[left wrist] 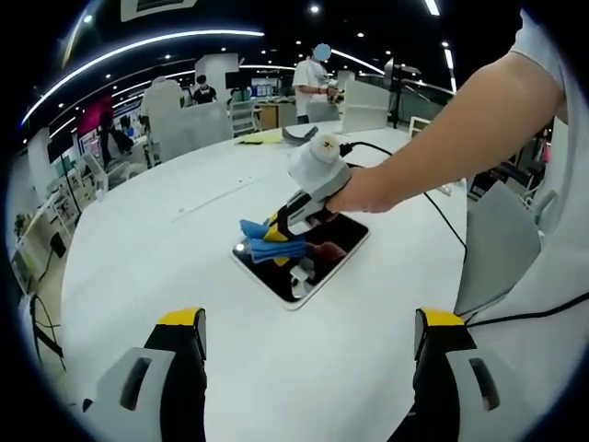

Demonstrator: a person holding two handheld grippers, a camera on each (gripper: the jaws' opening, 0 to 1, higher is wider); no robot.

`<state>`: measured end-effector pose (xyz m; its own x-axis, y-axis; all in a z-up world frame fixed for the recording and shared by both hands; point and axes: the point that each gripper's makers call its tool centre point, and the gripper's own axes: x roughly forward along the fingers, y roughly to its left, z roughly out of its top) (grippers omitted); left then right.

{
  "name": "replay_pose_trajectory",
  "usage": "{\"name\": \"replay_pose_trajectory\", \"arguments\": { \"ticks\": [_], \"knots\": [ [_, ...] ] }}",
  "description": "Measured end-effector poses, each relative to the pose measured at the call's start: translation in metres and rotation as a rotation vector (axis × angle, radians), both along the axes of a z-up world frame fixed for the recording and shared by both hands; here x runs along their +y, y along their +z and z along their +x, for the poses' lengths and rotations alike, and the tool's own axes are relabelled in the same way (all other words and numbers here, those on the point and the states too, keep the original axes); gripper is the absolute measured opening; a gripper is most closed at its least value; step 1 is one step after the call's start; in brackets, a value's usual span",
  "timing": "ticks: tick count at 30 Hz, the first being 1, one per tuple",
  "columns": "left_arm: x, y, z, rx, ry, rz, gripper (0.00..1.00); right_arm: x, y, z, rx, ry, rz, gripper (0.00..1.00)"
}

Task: Wipe the mirror surface with the cleaning cloth until all visible marks leave the cleaned area.

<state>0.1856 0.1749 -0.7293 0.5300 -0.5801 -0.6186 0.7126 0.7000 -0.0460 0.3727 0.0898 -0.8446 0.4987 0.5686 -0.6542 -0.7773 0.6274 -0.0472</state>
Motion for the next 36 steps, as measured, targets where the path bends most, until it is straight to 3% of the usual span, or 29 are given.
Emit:
{"name": "replay_pose_trajectory", "arguments": {
  "ticks": [36],
  "knots": [
    [-0.008,0.005,-0.024,-0.019,0.002,-0.001,0.94,0.020,0.001,-0.063,0.001,0.109,0.014,0.01]
  ]
}}
